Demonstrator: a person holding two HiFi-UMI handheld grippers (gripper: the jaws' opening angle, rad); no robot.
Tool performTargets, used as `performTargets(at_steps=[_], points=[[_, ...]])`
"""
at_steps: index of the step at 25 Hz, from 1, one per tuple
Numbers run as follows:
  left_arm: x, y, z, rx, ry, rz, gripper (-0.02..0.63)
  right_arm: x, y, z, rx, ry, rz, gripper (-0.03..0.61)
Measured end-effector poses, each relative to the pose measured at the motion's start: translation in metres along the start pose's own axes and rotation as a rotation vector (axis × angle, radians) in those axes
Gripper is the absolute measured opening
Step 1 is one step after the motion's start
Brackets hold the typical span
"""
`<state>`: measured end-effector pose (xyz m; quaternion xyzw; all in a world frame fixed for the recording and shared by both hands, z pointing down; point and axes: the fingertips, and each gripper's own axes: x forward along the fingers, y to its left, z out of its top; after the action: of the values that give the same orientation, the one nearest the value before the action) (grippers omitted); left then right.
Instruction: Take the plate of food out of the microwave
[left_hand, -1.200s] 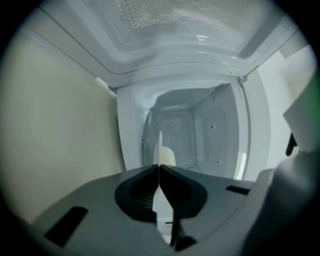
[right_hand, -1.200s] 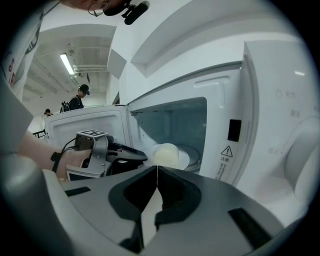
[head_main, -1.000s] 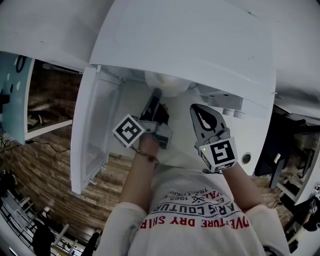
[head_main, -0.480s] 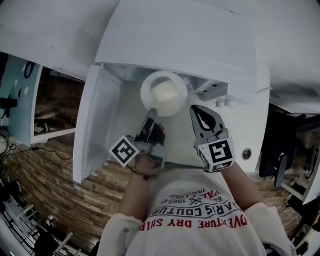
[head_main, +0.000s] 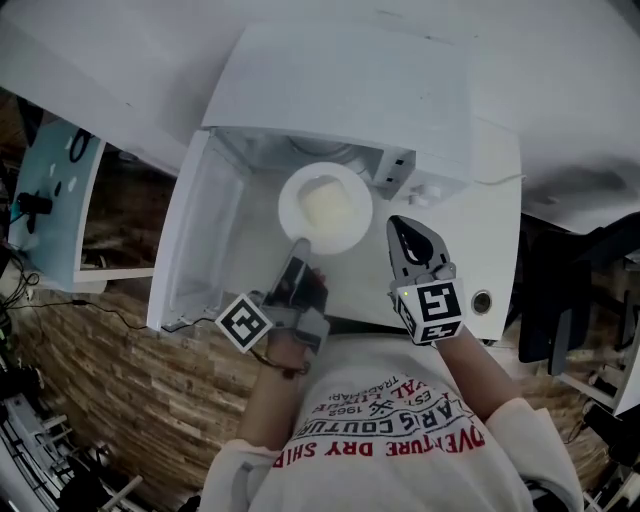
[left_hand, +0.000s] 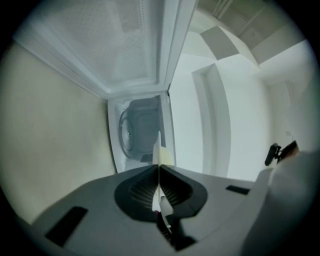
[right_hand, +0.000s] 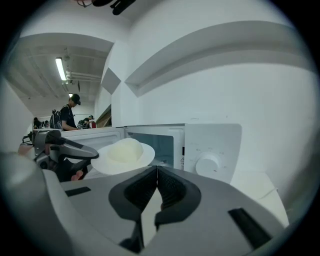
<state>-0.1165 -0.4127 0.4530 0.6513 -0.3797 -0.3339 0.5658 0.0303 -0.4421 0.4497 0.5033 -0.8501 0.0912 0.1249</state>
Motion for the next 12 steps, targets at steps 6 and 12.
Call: performTargets(at_steps=[6,12], points=[[-0.023,-0.043,-0.024,0.021,-0.013,-0.050,0.014,-0.034,-0.001,0.017,0.007,-0.038,-0.031,0.012],[-0.037,-0.057,-0.041,0.063,-0.020,-0.049,0.014,-0.063,-0.008,0.029,0.041,-0.088,-0.064,0.012]])
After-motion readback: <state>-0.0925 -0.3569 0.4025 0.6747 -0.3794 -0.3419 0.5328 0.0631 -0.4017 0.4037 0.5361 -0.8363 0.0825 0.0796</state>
